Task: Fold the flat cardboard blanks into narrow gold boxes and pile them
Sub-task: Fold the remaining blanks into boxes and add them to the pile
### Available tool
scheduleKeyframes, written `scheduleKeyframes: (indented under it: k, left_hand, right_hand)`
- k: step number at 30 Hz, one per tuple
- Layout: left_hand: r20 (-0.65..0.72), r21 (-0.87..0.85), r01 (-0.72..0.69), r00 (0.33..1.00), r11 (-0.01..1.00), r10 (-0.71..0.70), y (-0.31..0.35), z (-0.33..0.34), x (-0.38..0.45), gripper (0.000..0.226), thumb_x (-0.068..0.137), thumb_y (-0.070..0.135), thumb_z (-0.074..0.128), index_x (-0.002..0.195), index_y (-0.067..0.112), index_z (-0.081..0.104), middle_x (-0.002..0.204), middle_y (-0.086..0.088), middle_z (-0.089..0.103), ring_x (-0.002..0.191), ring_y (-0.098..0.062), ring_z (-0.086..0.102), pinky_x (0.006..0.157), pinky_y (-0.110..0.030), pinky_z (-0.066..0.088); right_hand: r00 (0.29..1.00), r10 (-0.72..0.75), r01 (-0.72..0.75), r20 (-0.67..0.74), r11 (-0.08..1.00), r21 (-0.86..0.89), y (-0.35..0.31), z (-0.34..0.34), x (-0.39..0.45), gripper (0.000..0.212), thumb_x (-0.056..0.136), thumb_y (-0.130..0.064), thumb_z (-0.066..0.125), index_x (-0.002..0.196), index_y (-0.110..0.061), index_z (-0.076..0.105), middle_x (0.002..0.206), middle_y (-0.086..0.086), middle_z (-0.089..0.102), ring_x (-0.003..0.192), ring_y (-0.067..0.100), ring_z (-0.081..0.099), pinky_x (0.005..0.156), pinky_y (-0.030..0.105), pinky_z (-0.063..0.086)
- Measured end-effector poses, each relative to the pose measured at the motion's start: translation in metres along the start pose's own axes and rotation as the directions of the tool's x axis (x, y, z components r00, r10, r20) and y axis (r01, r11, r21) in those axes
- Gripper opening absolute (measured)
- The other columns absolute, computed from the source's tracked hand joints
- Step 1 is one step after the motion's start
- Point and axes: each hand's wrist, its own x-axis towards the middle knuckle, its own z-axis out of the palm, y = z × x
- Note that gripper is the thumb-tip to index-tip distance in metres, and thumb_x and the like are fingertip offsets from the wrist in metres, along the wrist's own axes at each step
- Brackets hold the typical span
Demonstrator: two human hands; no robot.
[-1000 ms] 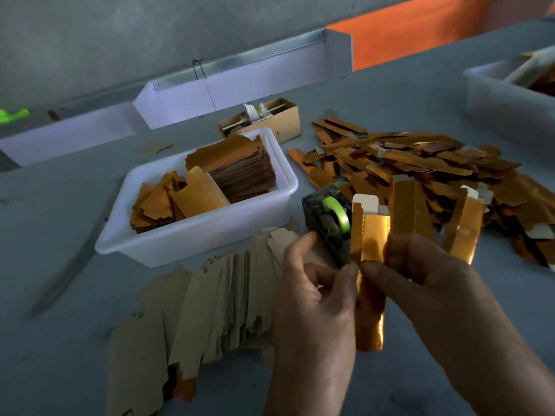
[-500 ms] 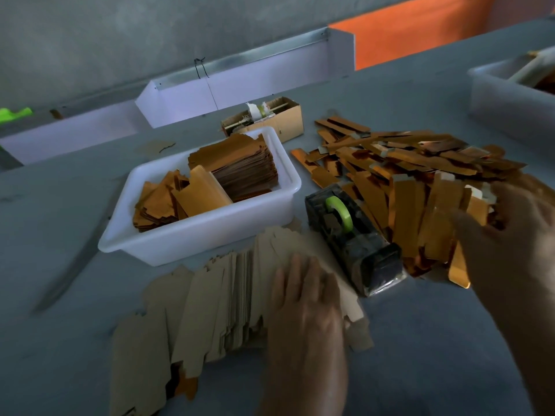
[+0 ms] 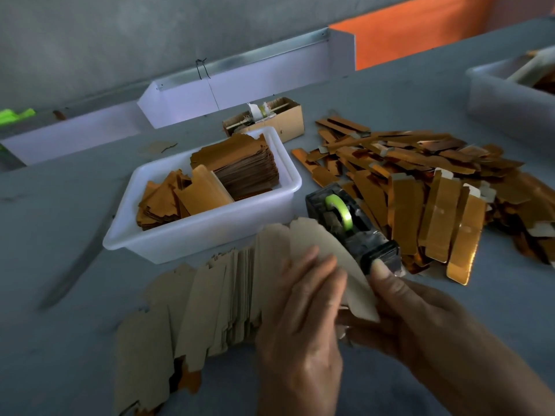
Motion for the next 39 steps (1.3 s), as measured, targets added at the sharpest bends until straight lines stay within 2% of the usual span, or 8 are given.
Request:
scheduleKeyframes:
  k: [3,6,9,12,22,30,33,39]
  left_hand:
    - [0.051,-0.042,-0.056,0.997,0.998,0.058,0.005,-0.001,-0.011,0.037,0.096,0.009,0.036,0.111,0.013,0.07,0.131,0.004,0.055,0.127,-0.015,0.051,0.098,-0.032,0.049]
    - [0.046,-0.188,0.266,0.964,0.945,-0.263,0.009,-0.006,-0.01,0.061,0.077,0.001,0.036,0.127,0.028,0.057,0.141,0.014,0.051,0.126,-0.008,0.052,0.092,-0.018,0.048]
    - [0.219,-0.542,0.685,0.674,0.487,-0.705,0.007,-0.011,0.009,0.039,0.088,0.018,0.06,0.121,0.039,0.053,0.122,0.025,0.062,0.108,0.008,0.059,0.079,-0.005,0.046]
    - [0.536,-0.525,0.827,0.505,0.201,-0.676,0.0,-0.009,0.025,0.047,0.068,0.043,0.08,0.109,0.032,0.06,0.099,0.016,0.072,0.089,0.002,0.067,0.067,-0.01,0.051]
    - [0.545,-0.497,0.853,0.452,0.162,-0.707,0.008,0.002,0.027,0.019,0.079,0.015,0.075,0.097,0.02,0.07,0.084,0.003,0.075,0.076,-0.012,0.071,0.06,-0.026,0.056]
    - [0.537,-0.513,0.835,0.493,0.199,-0.685,0.005,0.0,0.028,0.004,0.081,0.011,0.072,0.08,0.015,0.072,0.074,-0.004,0.073,0.067,-0.017,0.07,0.055,-0.025,0.054]
    - [0.569,-0.506,0.839,0.498,0.199,-0.654,0.006,-0.001,0.028,0.008,0.082,0.008,0.068,0.076,0.012,0.071,0.066,-0.007,0.07,0.06,-0.017,0.064,0.051,-0.026,0.052]
    - [0.664,-0.51,0.825,0.557,0.243,-0.498,0.005,-0.013,0.029,0.045,0.094,0.043,0.053,0.085,0.0,0.063,0.068,-0.017,0.059,0.059,-0.017,0.056,0.053,-0.026,0.044]
  right_hand:
    - [0.999,-0.04,0.041,-0.014,0.99,0.133,0.004,-0.001,0.006,0.029,0.071,-0.021,0.061,0.094,-0.008,0.074,0.092,0.019,0.071,0.081,0.033,0.068,0.076,0.05,0.051]
    - [0.998,-0.049,0.052,-0.03,0.991,0.122,0.005,-0.007,0.008,0.031,0.072,-0.018,0.062,0.1,-0.008,0.071,0.099,0.018,0.071,0.092,0.037,0.067,0.079,0.052,0.053]
    - [1.0,-0.03,0.031,-0.004,0.987,0.158,0.007,-0.012,0.009,0.032,0.07,-0.017,0.062,0.1,-0.012,0.072,0.101,0.014,0.071,0.092,0.034,0.069,0.068,0.043,0.06]
    - [0.996,-0.06,0.05,0.06,0.987,0.155,0.011,-0.01,0.008,0.025,0.069,-0.017,0.061,0.089,-0.017,0.076,0.092,0.012,0.073,0.08,0.026,0.071,0.064,0.038,0.06]
    - [0.844,-0.478,0.236,-0.245,0.74,-0.63,0.012,-0.002,-0.002,0.013,0.069,-0.041,0.069,0.08,-0.039,0.062,0.077,-0.011,0.069,0.074,0.008,0.063,0.059,0.021,0.046]
    - [0.624,-0.781,0.43,-0.009,0.352,-0.831,0.015,0.018,-0.013,0.03,0.068,-0.03,0.074,0.088,-0.032,0.051,0.062,-0.013,0.057,0.06,-0.006,0.061,0.049,0.0,0.04]
    - [0.622,-0.781,0.455,0.053,0.307,-0.836,0.018,0.022,-0.013,0.034,0.071,-0.03,0.069,0.1,-0.033,0.05,0.064,-0.006,0.061,0.053,0.007,0.062,0.049,0.017,0.051]
    - [0.68,-0.729,0.47,0.079,0.351,-0.81,0.014,0.022,-0.012,0.029,0.088,-0.043,0.053,0.113,-0.031,0.057,0.077,-0.016,0.063,0.062,0.001,0.064,0.061,0.001,0.046]
